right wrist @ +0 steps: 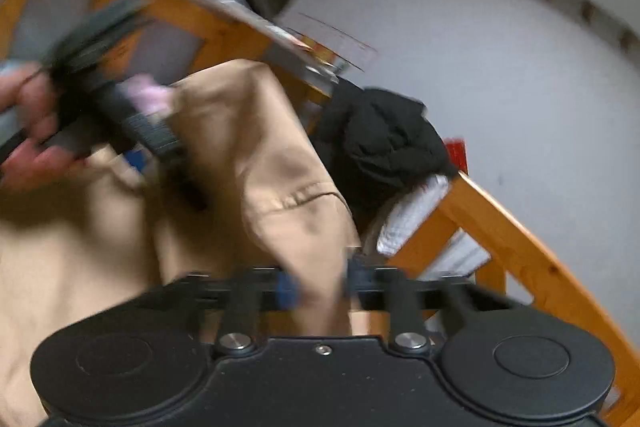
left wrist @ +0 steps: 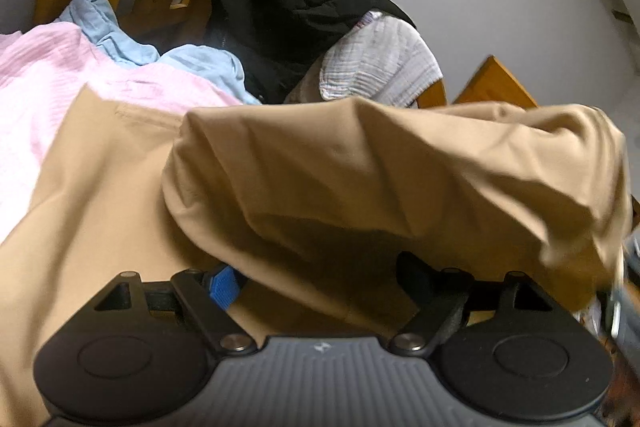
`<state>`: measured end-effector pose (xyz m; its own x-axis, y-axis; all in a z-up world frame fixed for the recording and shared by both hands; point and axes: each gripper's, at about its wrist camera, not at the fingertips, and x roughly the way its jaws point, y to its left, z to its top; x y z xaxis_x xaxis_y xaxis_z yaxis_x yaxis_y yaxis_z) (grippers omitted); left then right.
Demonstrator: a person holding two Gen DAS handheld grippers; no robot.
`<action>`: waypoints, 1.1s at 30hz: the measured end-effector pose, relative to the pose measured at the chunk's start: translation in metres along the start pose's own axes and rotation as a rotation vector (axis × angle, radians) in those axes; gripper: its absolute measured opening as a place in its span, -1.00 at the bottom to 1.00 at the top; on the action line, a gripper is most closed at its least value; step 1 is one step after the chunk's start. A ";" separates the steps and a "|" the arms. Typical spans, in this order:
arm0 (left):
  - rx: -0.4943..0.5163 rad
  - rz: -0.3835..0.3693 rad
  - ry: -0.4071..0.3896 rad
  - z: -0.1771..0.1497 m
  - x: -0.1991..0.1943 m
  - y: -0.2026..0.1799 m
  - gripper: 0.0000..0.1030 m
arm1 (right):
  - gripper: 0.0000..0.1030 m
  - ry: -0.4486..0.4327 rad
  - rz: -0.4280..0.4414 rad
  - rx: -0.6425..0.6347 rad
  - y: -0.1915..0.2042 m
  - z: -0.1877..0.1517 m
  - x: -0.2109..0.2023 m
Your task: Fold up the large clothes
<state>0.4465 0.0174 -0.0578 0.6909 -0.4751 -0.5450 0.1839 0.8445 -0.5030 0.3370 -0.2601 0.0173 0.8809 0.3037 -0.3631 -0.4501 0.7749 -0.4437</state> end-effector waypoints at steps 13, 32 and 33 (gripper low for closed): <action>0.148 -0.335 0.000 -0.013 -0.032 -0.045 -0.04 | -0.91 0.017 0.059 0.115 -0.032 0.009 0.005; 0.272 -0.205 0.047 -0.042 -0.019 -0.039 0.19 | -1.00 -0.009 0.131 0.296 -0.052 0.001 -0.012; 0.259 -0.216 0.032 -0.044 -0.031 -0.034 0.32 | -1.00 -0.012 0.133 0.300 -0.052 -0.002 -0.014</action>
<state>0.3882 -0.0070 -0.0532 0.5950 -0.6538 -0.4675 0.4978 0.7564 -0.4242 0.3479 -0.3053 0.0440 0.8198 0.4183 -0.3910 -0.4995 0.8563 -0.1313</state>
